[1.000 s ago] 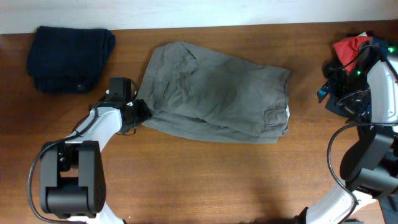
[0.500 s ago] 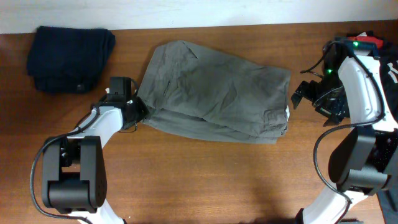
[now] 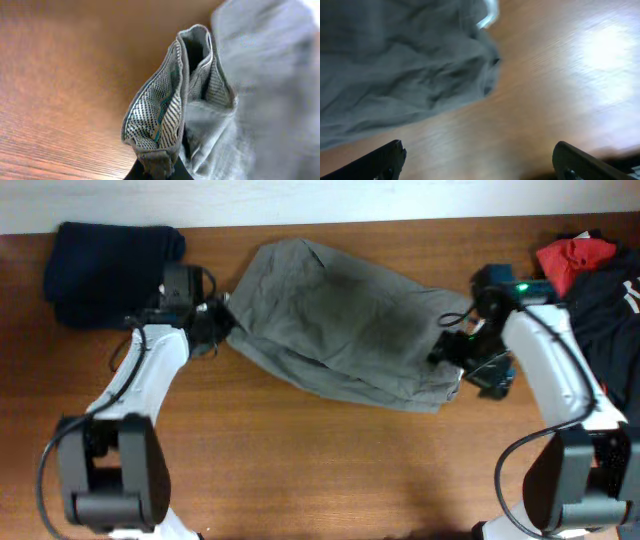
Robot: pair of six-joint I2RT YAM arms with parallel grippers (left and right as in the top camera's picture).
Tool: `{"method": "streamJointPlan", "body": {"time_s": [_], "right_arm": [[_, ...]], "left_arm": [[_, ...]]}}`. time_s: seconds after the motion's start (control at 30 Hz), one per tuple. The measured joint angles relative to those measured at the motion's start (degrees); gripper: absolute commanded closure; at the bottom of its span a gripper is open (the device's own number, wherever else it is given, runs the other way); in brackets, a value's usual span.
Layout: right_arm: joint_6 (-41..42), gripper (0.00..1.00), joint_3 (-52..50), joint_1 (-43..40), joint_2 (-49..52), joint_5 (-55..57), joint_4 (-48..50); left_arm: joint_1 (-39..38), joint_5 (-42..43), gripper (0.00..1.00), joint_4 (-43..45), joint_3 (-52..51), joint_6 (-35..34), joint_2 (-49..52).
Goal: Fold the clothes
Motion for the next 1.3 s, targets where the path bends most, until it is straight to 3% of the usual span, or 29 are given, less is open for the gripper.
{"method": "streamJointPlan", "body": {"time_s": [0.33, 0.7, 0.77, 0.83, 0.9, 0.93, 1.07, 1.1, 1.3], "right_arm": [[6.1, 0.01, -11.7, 20.9, 0.0, -11.5, 19.0], [7.8, 0.01, -12.0, 24.2, 1.7, -11.1, 23.1], [7.8, 0.01, -12.0, 24.0, 1.7, -10.9, 23.3], [7.8, 0.02, -12.0, 23.5, 1.7, -10.8, 23.6], [7.6, 0.02, -12.0, 22.4, 1.7, -10.7, 23.6], [7.4, 0.01, -12.0, 21.7, 1.7, -10.6, 23.7], [6.8, 0.02, -12.0, 19.0, 1.7, -10.5, 23.7], [6.3, 0.02, -12.0, 18.1, 1.7, -10.4, 23.9], [4.5, 0.02, -12.0, 15.3, 1.7, -10.4, 24.1]], "left_arm": [[-2.0, -1.1, 0.99, -2.6, 8.7, 0.0, -11.8], [-2.0, -4.9, 0.99, -7.1, 8.6, 0.0, -11.6], [-2.0, -6.7, 0.87, -8.3, 8.6, 0.1, -11.6], [-2.0, -8.1, 0.46, -9.6, 8.6, 0.0, -11.6], [-2.0, -9.8, 0.20, -10.9, 8.6, 0.4, -11.6], [-2.0, -11.0, 0.15, -11.7, 8.6, 0.4, -11.6], [-2.0, -13.2, 0.13, -13.0, 8.6, 0.5, -11.6], [-2.0, -13.6, 0.08, -12.9, 8.6, 0.5, -11.6], [-2.0, -14.3, 0.07, -9.6, 8.7, 0.5, -11.6]]}}
